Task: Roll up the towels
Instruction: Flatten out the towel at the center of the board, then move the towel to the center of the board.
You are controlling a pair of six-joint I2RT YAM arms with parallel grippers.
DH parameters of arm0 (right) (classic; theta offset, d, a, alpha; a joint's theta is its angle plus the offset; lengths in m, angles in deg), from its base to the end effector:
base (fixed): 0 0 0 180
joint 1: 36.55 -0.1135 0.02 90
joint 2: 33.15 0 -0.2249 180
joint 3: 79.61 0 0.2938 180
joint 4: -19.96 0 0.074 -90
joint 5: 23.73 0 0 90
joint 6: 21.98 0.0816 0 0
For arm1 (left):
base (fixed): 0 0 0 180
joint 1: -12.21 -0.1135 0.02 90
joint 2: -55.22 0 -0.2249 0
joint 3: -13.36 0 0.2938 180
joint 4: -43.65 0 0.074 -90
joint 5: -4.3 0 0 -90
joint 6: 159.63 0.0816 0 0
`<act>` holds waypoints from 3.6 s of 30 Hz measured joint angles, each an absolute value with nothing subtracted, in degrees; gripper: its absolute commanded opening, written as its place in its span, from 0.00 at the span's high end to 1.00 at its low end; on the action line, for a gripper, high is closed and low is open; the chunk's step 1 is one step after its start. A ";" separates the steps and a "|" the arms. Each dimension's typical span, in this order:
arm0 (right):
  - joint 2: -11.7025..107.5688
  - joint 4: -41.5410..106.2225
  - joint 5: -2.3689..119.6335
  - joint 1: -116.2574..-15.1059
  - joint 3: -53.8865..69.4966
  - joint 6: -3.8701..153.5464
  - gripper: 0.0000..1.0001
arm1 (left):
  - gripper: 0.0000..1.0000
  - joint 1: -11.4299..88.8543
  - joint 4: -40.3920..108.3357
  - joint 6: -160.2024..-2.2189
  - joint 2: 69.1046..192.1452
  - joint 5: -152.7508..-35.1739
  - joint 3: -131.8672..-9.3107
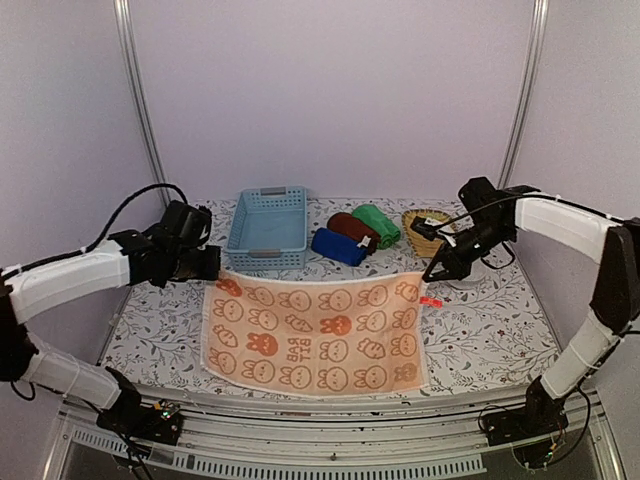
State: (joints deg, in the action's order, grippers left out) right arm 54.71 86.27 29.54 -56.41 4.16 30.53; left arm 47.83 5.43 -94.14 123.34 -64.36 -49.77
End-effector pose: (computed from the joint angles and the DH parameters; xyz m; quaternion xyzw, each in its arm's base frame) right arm 0.3139 0.1653 0.1860 -0.4958 0.7948 0.2820 0.2072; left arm 0.2922 -0.1728 0.1939 0.0141 0.9048 -0.0484 0.4228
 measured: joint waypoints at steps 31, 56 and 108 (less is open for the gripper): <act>65.55 71.45 38.61 -71.27 -4.19 31.97 0.80 | 1.00 41.47 3.20 -97.58 130.96 -78.98 -42.52; 65.92 70.73 45.63 -72.24 -13.15 27.01 0.86 | 1.00 41.47 4.86 -95.80 136.03 -81.45 -41.64; 81.68 67.21 58.37 -61.29 8.83 38.70 0.74 | 1.00 35.81 19.77 -90.67 157.06 -81.01 -51.72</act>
State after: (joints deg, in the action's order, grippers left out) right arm 81.68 67.21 58.37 -61.29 8.83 38.70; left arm 35.81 19.77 -90.67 157.06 -81.01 -51.72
